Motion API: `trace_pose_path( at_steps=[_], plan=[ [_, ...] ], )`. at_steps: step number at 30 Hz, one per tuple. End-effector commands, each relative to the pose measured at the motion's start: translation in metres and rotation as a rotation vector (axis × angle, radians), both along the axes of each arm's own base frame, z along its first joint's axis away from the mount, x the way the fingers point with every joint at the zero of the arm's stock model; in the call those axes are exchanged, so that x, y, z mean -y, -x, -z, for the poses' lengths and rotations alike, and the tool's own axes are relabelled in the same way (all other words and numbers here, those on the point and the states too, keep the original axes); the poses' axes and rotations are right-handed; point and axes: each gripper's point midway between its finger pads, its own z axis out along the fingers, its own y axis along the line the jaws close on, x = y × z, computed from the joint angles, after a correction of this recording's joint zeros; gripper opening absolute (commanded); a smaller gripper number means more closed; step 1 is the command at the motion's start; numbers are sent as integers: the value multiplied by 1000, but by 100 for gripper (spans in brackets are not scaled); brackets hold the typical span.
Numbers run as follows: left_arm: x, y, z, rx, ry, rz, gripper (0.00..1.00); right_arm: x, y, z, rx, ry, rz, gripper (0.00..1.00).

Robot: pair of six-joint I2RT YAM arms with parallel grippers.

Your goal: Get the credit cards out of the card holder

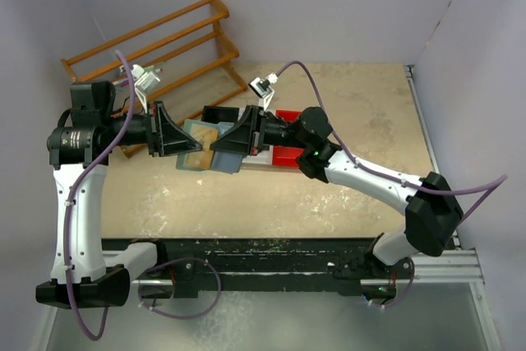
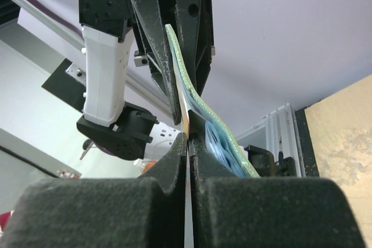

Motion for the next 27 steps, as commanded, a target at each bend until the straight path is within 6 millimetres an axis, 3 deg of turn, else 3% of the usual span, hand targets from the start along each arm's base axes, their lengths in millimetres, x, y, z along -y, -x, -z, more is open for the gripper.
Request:
trace_pose_path(
  at_steps=[1, 23, 27],
  plan=[
    [5, 17, -24, 77, 70, 87, 13, 14, 11, -17, 48, -48, -27, 0],
    [6, 19, -27, 63, 90, 103, 14, 34, 6, -12, 42, -45, 15, 0],
    [5, 16, -25, 72, 74, 86, 10, 38, 6, -14, 47, -44, 15, 0]
  ],
)
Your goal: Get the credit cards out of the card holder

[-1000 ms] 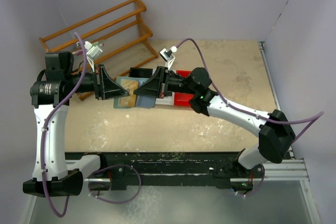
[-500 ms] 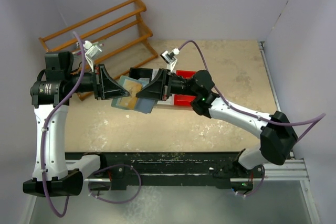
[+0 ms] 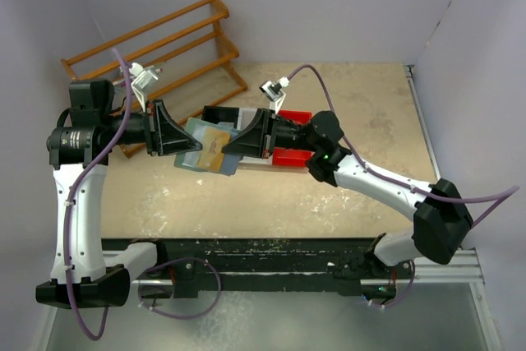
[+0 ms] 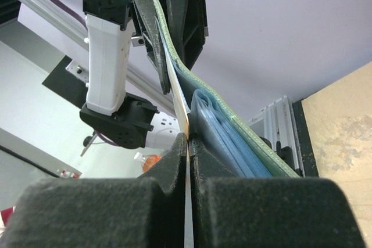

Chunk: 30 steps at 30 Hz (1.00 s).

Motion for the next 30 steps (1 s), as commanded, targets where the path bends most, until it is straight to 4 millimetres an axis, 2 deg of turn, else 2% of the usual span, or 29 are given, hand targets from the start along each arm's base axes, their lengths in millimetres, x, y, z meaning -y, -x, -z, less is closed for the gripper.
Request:
trace_pose_path(
  at_steps=[1, 3, 5, 8, 11, 16, 19, 23, 26, 30],
  plan=[
    [1, 8, -14, 65, 18, 26, 9, 16, 0, -10, 33, -27, 21, 0],
    [-1, 4, -12, 78, -13, -6, 7, 22, -4, -4, 27, -1, 33, 0],
    [-4, -3, -6, 87, -58, -48, 0, 30, -7, -2, 29, 13, 56, 0],
    [-8, -12, 2, 97, -108, -93, 0, 35, -10, 0, 33, 34, 76, 0],
    [-8, -12, 3, 95, -109, -97, 0, 33, -13, 7, 22, 53, 83, 0],
    [-6, -10, -2, 88, -80, -77, 0, 27, -20, 0, 24, 8, 80, 0],
    [-7, -9, -7, 114, -90, -90, 0, 27, -16, 8, 5, 32, 52, 0],
    [-15, -24, -6, 162, -165, -186, 0, 41, -24, 19, -1, 89, 107, 0],
    [-29, -42, -1, 201, -258, -287, 0, 61, -49, 39, -25, 198, 221, 0],
    [-40, -52, 7, 232, -338, -350, 0, 94, -77, 59, -62, 285, 332, 0]
  ],
)
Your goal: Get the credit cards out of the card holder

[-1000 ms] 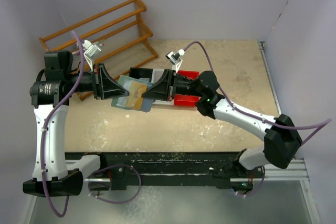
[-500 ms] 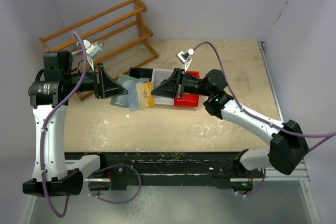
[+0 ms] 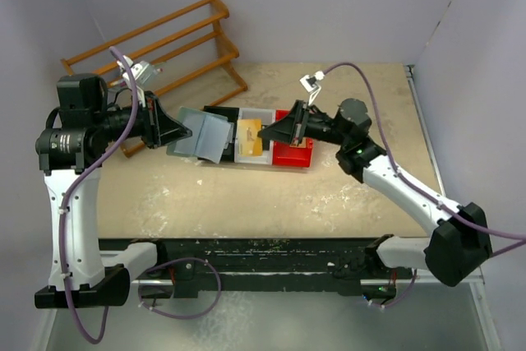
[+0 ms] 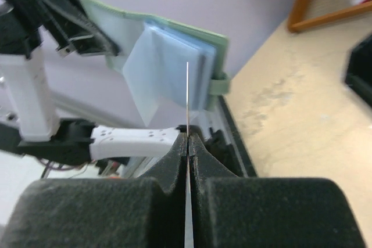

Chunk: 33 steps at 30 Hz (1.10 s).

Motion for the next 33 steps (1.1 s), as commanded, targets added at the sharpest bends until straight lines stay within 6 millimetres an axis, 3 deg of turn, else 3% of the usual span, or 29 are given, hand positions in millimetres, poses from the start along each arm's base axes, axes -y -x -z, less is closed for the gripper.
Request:
trace_pose_path(
  at_steps=[1, 10, 12, 22, 28, 33],
  plan=[
    [-17, -15, -3, 109, -115, -88, 0, 40, -29, 25, -14, 134, 141, 0],
    [-10, -2, -5, 127, -101, -18, 0, 130, -121, 109, -41, 672, 631, 0],
    [-7, 2, -9, 134, -90, 3, 0, 142, -137, 124, -47, 746, 699, 0],
    [2, 19, -25, 152, -40, 79, 0, 147, -187, 191, -73, 933, 732, 0],
    [6, 25, -28, 151, -13, 115, 0, 145, -190, 222, -98, 973, 701, 0],
    [8, 27, -30, 154, -4, 124, 0, 131, -192, 238, -113, 938, 648, 0]
  ],
)
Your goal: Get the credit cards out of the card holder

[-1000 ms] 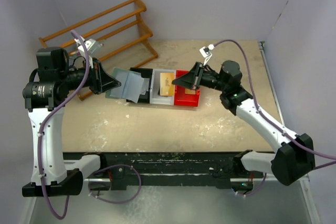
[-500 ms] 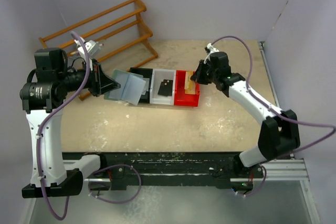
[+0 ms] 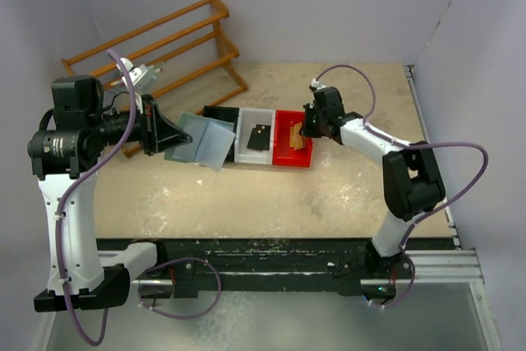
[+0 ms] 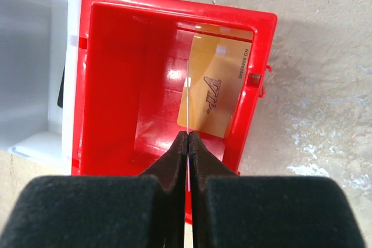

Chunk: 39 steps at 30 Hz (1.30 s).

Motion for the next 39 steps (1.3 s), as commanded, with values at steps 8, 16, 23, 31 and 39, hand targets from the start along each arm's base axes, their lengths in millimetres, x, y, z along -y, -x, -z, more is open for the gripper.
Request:
trace_pose_path(
  at_steps=[8, 16, 23, 31, 39],
  plan=[
    [6, 12, -22, 102, 22, 59, 0, -8, -16, 1, 39, -20, -12, 0],
    [7, 12, -23, 99, 33, 70, 0, 3, -12, -29, 112, 59, 43, 26],
    [8, 14, -23, 95, 40, 79, 0, -28, 6, -126, 285, -59, -62, 41],
    [16, 23, -28, 52, 114, 160, 0, -88, 108, -278, 636, -453, -659, 78],
    [24, 37, -38, -48, 241, 277, 0, -128, 185, -316, 812, -515, -933, 85]
  ],
)
